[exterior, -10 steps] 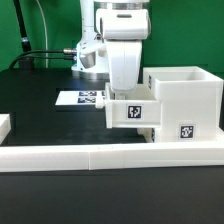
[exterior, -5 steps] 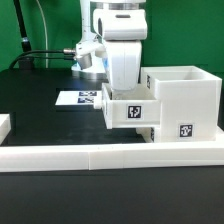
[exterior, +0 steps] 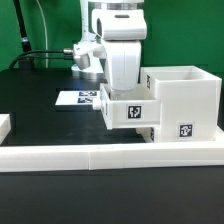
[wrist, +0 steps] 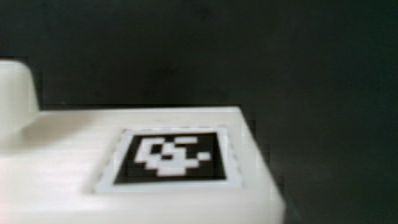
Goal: Assemble drawer
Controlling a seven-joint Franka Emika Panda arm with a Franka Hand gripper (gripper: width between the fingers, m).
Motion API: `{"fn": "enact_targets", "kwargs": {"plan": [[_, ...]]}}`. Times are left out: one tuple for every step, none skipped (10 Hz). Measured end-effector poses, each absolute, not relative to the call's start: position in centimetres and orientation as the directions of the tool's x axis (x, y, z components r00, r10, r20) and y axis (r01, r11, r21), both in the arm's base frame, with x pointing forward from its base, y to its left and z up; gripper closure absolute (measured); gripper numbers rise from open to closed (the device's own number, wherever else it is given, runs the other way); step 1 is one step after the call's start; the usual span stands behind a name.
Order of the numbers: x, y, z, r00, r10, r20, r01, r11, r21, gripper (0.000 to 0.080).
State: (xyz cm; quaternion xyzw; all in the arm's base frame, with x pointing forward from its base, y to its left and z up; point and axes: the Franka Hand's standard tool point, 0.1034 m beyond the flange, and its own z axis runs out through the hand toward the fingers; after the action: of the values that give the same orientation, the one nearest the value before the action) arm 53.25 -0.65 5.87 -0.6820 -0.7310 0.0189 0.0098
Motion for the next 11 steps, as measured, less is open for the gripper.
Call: {"fn": "enact_targets", "kwargs": {"plan": [[53.25,-0.72,5.86,-0.076,0.997,-0.011,0.996,0.076,-0.040,0.0757],[53.26,-0.84,5.84,-0.075,0.997,-0.011,0.996,0.075,-0.037,0.0757],[53.26,-0.91,5.83,-0.074,0.997,-0.011,0.997,0.074,-0.037,0.0757],[53.27,-0.91,5.84,-0.080,0.997,-0.010,0.996,0.080,-0.037,0.0757],[53.27,-0.91,5.84,-0.079,0.997,-0.010,0.996,0.079,-0.037,0.0757],[53.26,-0.91,5.84,-0.079,0.997,-0.010,0.996,0.079,-0.037,0.0757],[53.27,-0.81,5.84,-0.077,0.997,-0.010,0.996,0.076,-0.037,0.0757],[53.30,-0.28,5.88,-0.078,0.997,-0.009,0.996,0.077,-0.036,0.0757],[53.38,0.05,5.96,-0.086,0.996,-0.011,0.996,0.085,-0.035,0.0757],[53.38,-0.02,5.98,-0.082,0.997,-0.010,0.996,0.082,-0.034,0.0757],[53.32,-0.09,5.89,-0.081,0.997,-0.010,0.996,0.081,-0.036,0.0757]]}}
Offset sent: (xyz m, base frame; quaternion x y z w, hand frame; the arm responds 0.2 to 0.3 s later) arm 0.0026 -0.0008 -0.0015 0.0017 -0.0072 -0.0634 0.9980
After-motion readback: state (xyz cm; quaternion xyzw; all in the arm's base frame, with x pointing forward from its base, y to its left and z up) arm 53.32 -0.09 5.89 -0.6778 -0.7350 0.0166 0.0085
